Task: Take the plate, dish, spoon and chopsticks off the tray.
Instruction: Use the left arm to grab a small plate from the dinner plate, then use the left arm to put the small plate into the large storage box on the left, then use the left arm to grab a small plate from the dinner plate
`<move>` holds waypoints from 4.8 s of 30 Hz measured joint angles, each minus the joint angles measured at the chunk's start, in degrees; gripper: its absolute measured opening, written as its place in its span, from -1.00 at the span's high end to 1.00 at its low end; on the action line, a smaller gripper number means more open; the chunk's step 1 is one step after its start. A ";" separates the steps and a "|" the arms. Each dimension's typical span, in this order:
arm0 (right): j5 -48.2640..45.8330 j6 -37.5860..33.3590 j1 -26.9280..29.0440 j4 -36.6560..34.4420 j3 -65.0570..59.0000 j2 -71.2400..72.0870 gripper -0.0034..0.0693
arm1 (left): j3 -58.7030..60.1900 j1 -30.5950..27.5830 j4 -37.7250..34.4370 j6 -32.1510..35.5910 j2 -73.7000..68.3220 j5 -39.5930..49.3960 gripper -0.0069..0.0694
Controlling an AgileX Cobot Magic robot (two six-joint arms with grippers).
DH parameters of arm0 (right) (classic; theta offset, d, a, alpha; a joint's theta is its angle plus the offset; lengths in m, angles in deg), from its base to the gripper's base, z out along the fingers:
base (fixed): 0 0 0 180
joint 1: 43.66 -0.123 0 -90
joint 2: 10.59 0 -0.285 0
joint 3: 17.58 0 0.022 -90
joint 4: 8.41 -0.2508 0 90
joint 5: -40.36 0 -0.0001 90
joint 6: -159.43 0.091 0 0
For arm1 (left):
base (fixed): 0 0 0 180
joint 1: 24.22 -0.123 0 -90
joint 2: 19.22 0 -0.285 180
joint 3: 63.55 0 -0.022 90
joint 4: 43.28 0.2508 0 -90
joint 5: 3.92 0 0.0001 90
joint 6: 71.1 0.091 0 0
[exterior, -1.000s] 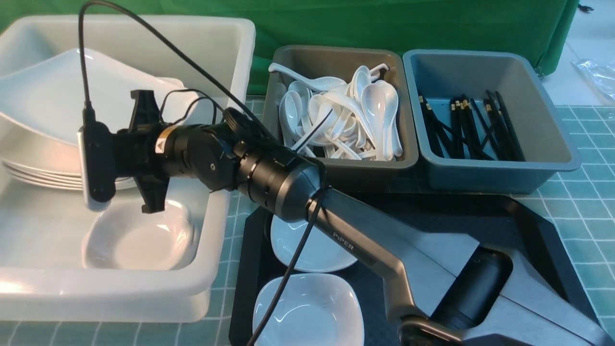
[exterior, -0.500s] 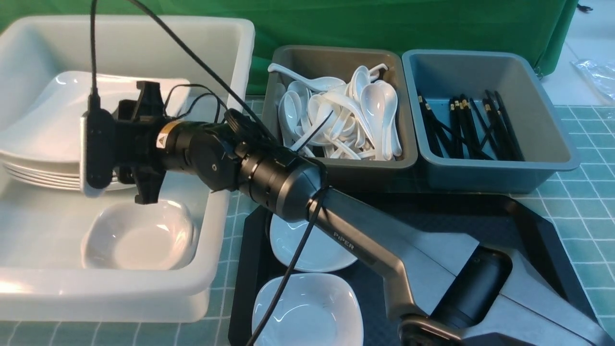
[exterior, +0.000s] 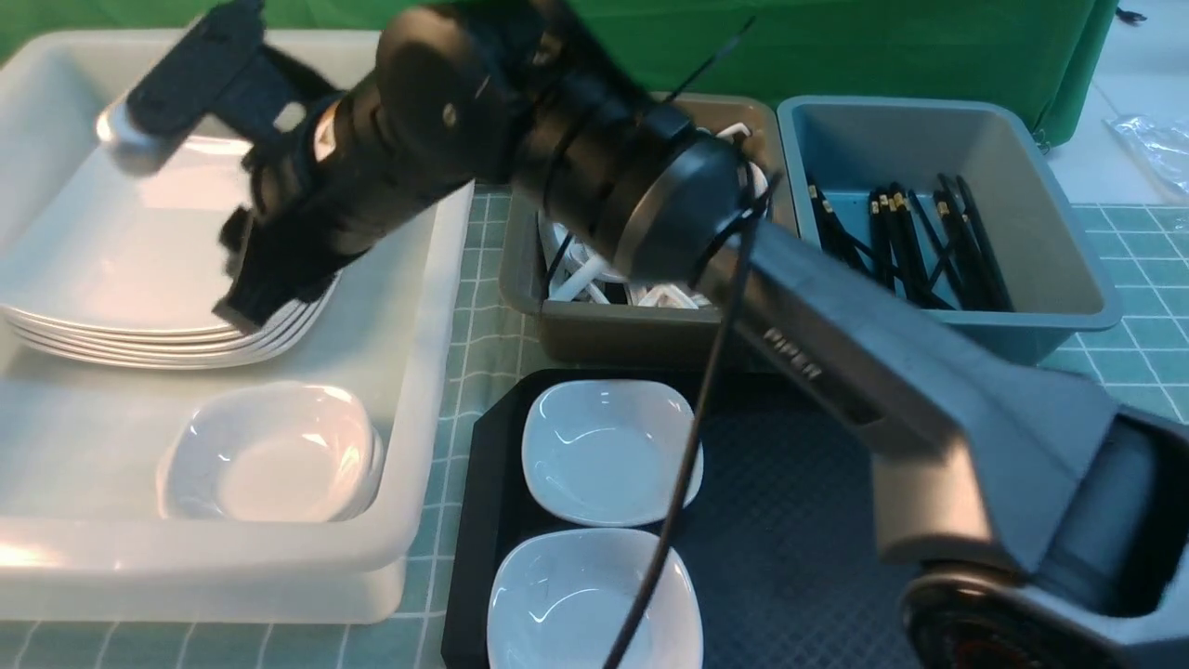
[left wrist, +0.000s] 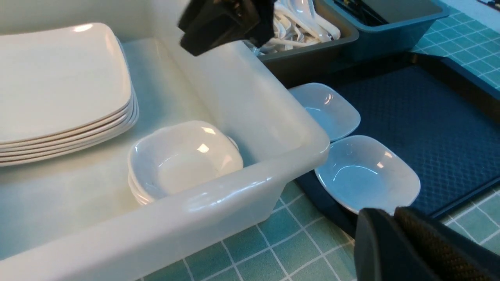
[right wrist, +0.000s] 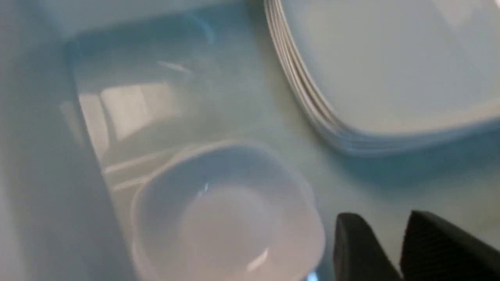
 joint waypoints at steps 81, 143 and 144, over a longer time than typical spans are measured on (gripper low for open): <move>5.21 33.66 0.05 23.94 -97.21 105.85 0.85 | -21.81 33.13 13.75 -8.97 -65.78 -11.52 0.77; -0.11 33.79 0.05 30.21 -96.19 98.76 0.85 | -11.85 1.77 -15.05 33.59 -65.29 -23.99 0.78; -0.54 33.93 0.05 30.34 -96.14 98.76 0.85 | -12.26 2.43 -15.16 33.86 -65.86 -24.22 0.78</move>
